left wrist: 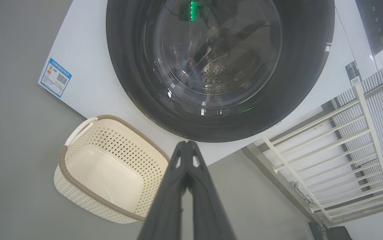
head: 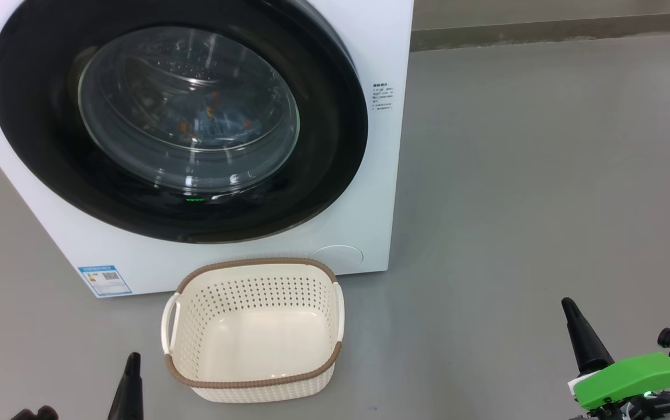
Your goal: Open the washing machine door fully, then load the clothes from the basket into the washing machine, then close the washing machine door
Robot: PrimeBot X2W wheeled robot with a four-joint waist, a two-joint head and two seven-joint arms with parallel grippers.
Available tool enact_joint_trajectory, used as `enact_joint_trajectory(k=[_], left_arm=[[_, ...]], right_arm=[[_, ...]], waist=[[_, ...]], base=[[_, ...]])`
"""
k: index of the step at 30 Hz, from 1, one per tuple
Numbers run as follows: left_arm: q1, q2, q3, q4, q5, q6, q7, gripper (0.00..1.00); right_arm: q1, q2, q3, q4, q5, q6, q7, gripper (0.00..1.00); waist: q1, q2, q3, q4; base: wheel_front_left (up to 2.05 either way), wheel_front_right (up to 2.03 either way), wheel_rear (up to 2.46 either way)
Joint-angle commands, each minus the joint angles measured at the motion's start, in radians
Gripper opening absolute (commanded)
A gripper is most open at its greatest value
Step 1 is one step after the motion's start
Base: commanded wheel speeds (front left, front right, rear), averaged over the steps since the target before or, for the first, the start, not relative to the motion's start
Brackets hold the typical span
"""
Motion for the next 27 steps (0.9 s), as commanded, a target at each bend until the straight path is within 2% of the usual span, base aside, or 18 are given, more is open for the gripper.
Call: enact_joint_trajectory(k=[1,27], left_arm=[[-0.047,0.007,0.024,-0.023,-0.021,-0.01,0.005,0.0],[-0.072,-0.012,0.073,-0.024,-0.238,-0.022,0.067,0.0]], right_arm=[[-0.047,-0.005,-0.006,-0.029,0.029,-0.001,0.007,0.0],[-0.054,0.044,-0.083,-0.04,0.241,-0.002,0.081,0.0]], waist=[[0.0,0.0,0.001,0.0],[0.0,0.0,0.014,0.007]], base=[[0.0,0.0,0.0],[0.0,0.0,0.0]])
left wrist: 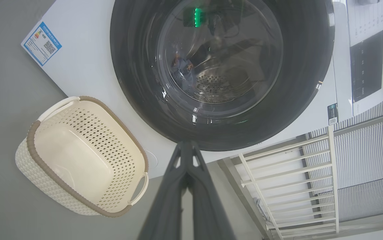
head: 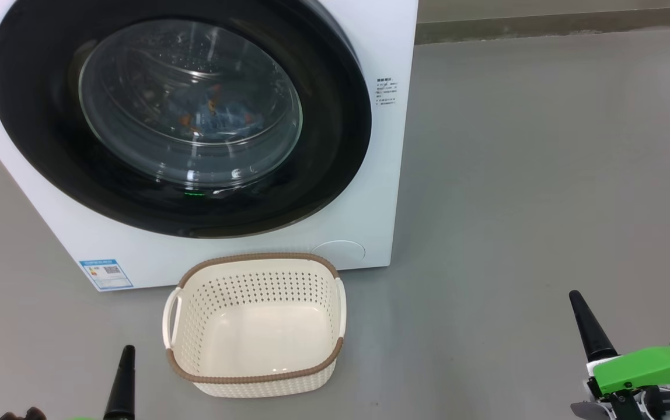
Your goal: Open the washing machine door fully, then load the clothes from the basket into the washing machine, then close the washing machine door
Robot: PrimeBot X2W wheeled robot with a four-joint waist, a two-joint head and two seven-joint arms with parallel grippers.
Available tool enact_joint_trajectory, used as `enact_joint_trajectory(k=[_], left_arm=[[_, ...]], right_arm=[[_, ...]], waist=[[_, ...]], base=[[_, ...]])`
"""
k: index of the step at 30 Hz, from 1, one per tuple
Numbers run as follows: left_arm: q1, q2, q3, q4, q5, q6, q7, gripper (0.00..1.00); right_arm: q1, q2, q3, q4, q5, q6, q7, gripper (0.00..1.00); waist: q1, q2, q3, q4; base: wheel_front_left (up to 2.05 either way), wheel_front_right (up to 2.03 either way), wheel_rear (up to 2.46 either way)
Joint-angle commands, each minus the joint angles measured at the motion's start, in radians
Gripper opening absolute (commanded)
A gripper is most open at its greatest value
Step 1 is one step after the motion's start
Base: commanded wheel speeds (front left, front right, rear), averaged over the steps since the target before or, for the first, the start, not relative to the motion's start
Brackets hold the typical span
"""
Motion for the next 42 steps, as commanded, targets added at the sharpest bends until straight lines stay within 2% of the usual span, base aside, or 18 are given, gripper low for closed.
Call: enact_joint_trajectory(k=[1,42], left_arm=[[-0.049,0.006,0.03,-0.024,-0.019,-0.007,0.006,0.0],[-0.087,-0.025,0.106,-0.026,-0.362,-0.026,0.103,0.0]], right_arm=[[-0.043,-0.006,0.001,-0.03,0.021,0.001,0.006,0.0],[-0.055,0.074,-0.122,-0.046,0.357,0.0,0.124,0.0]], waist=[[0.0,-0.0001,0.0,0.0],[0.0,-0.0001,0.021,0.01]], base=[[0.0,0.0,0.0],[0.0,0.0,0.0]])
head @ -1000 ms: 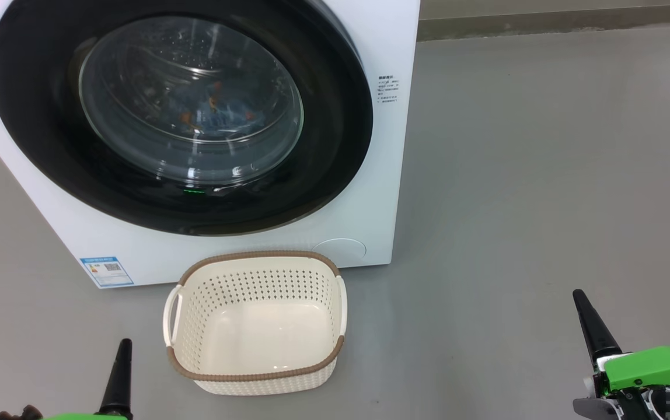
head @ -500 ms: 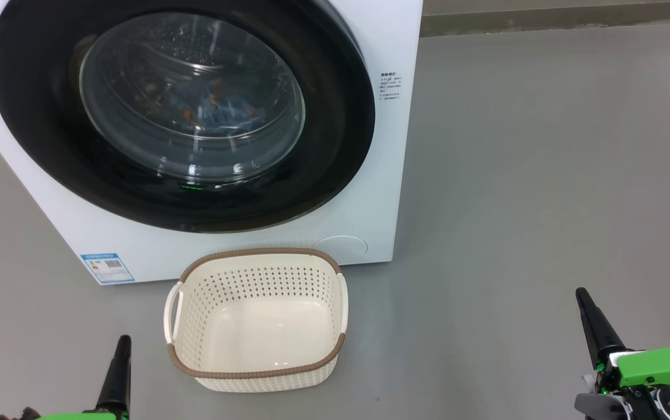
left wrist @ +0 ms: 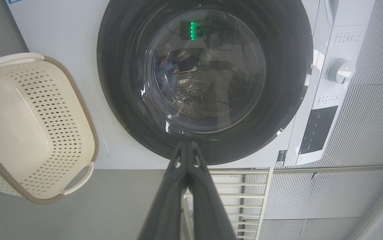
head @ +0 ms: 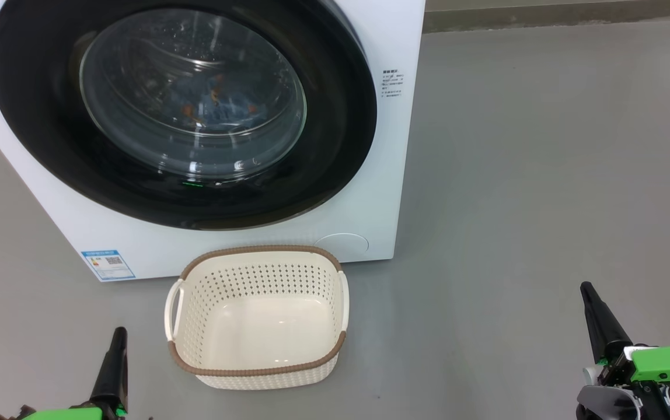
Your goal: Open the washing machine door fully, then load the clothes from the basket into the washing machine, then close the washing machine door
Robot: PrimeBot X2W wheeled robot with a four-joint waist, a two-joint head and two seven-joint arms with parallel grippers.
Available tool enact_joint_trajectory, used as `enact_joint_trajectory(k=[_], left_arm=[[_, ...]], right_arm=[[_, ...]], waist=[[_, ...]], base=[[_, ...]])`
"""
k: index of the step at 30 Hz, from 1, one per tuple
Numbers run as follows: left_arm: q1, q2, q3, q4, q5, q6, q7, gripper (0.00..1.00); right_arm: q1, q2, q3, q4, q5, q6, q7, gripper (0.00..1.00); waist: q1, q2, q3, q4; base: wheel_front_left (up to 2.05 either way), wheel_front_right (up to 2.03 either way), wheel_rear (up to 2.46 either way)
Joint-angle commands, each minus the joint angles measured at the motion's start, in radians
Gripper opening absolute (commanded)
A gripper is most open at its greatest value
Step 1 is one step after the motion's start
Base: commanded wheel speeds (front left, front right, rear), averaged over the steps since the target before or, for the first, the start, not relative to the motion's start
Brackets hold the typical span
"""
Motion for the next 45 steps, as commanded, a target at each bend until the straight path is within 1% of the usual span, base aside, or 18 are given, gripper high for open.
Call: enact_joint_trajectory(k=[1,45], left_arm=[[-0.042,0.007,0.035,-0.026,-0.013,-0.007,0.006,0.0],[-0.042,0.007,0.035,-0.026,-0.013,-0.007,0.006,0.0]], right_arm=[[-0.043,-0.005,0.016,-0.03,0.012,0.0,0.005,0.0],[-0.044,-0.004,0.014,-0.03,0.011,0.0,0.007,0.0]], waist=[[0.0,0.0,0.0,0.0],[0.0,0.0,0.0,0.0]], base=[[0.0,0.0,0.0],[0.0,0.0,0.0]])
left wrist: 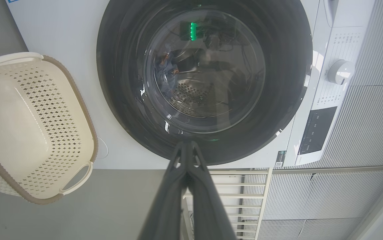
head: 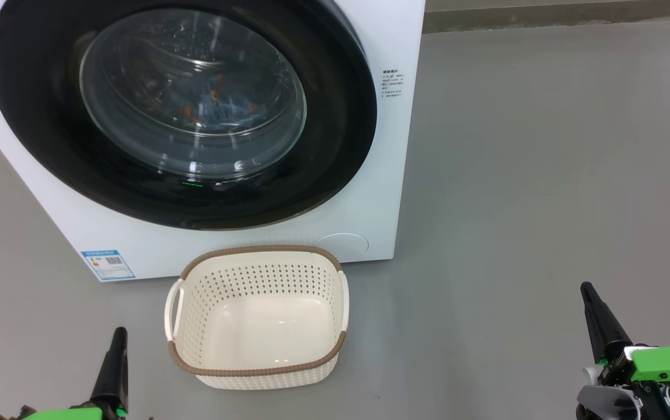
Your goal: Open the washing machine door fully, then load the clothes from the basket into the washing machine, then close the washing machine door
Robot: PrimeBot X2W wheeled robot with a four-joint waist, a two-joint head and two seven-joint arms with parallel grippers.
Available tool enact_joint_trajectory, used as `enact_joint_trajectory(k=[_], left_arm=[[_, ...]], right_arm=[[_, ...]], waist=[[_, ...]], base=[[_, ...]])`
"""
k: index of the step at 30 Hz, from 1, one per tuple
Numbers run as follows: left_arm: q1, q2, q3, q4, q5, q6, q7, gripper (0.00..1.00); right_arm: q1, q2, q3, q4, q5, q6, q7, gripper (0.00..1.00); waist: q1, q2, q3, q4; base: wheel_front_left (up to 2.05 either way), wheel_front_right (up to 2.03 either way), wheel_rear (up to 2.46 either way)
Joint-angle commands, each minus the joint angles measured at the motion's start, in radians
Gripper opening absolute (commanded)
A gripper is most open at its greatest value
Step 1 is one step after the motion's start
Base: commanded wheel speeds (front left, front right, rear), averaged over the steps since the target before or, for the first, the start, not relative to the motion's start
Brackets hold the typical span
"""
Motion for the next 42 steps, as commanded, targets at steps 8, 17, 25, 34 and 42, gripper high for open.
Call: enact_joint_trajectory(k=[8,17,25,34,42], left_arm=[[-0.042,0.009,0.033,-0.026,-0.008,-0.007,0.006,0.0],[-0.042,0.009,0.032,-0.026,-0.008,-0.007,0.006,0.0],[-0.042,0.009,0.032,-0.026,-0.008,-0.007,0.006,0.0],[-0.042,0.009,0.032,-0.026,-0.008,-0.007,0.006,0.0],[-0.042,0.009,0.032,-0.026,-0.008,-0.007,0.006,0.0]], right_arm=[[-0.044,-0.008,0.017,-0.03,0.003,0.002,0.007,0.0],[-0.044,-0.008,0.017,-0.03,0.003,0.002,0.007,0.0],[-0.044,-0.008,0.017,-0.03,0.003,0.002,0.007,0.0],[-0.044,-0.007,0.017,-0.03,0.003,0.002,0.007,0.0],[-0.044,-0.007,0.017,-0.03,0.003,0.002,0.007,0.0]], waist=[[0.0,0.0,0.0,0.0],[0.0,0.0,0.0,0.0],[0.0,0.0,0.0,0.0],[0.0,0.0,0.0,0.0],[0.0,0.0,0.0,0.0]], base=[[0.0,0.0,0.0],[0.0,0.0,0.0],[0.0,0.0,0.0],[0.0,0.0,0.0],[0.0,0.0,0.0]])
